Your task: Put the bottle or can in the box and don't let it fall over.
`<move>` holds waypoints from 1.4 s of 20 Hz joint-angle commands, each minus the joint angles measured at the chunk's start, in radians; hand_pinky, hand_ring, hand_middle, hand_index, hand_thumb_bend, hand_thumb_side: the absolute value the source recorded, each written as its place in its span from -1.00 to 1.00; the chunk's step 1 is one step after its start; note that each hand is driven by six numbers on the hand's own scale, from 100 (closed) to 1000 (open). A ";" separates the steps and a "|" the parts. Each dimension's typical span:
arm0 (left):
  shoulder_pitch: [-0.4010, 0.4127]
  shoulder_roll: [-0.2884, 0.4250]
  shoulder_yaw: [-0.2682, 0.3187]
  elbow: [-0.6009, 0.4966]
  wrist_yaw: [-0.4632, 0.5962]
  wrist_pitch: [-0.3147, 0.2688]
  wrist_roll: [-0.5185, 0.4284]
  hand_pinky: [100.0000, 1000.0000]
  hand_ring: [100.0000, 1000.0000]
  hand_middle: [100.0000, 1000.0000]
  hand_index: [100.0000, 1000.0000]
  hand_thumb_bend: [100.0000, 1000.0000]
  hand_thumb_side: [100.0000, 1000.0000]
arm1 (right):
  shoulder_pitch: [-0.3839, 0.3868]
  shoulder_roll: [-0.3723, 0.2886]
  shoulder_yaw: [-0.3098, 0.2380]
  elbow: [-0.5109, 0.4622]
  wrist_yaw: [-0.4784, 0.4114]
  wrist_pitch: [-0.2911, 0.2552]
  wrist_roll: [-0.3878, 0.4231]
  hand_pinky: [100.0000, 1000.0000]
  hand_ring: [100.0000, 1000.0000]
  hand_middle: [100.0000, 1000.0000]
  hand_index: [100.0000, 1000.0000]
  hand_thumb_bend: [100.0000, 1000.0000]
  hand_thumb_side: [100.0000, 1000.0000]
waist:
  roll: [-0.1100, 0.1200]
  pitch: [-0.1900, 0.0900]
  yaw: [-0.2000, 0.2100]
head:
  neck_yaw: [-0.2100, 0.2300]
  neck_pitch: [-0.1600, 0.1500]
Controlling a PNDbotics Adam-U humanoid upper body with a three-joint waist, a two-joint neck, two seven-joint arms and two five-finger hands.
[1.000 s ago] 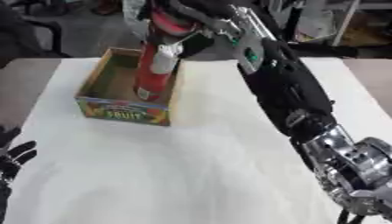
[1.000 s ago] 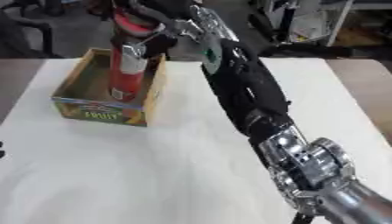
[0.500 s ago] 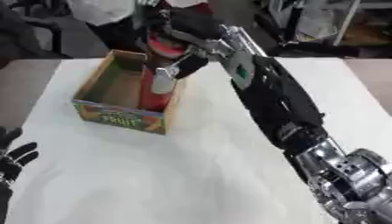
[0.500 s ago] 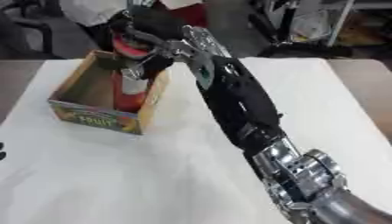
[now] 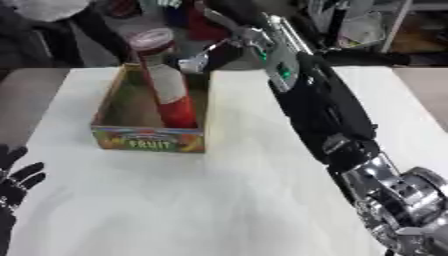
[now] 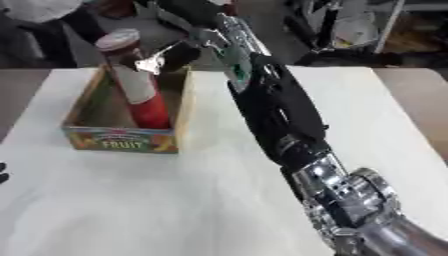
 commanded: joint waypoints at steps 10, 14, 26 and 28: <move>0.037 0.039 0.047 -0.007 -0.018 -0.009 0.038 0.69 0.55 0.75 0.96 -0.49 1.00 | 0.430 -0.255 -0.089 -0.333 -0.549 0.252 0.146 0.64 0.58 0.70 0.91 -1.00 0.30 | -0.027 -0.056 -0.128 | 0.120 0.030; 0.053 0.047 0.063 -0.010 -0.026 -0.014 0.053 0.69 0.55 0.75 0.96 -0.50 1.00 | 0.729 -0.248 -0.234 -0.516 -0.823 0.392 0.204 0.52 0.44 0.54 0.81 -1.00 0.53 | -0.025 -0.062 -0.169 | 0.161 0.036; 0.088 0.048 0.080 -0.011 -0.048 -0.026 0.071 0.69 0.55 0.76 0.97 -0.53 1.00 | 1.125 -0.030 -0.408 -0.704 -1.023 0.580 0.153 0.44 0.33 0.34 0.73 -1.00 0.68 | 0.001 -0.073 -0.235 | 0.229 0.080; 0.088 0.047 0.077 -0.012 -0.051 -0.028 0.069 0.69 0.55 0.76 0.97 -0.54 1.00 | 1.137 -0.024 -0.404 -0.707 -1.033 0.588 0.152 0.43 0.32 0.32 0.72 -1.00 0.69 | 0.002 -0.075 -0.238 | 0.232 0.086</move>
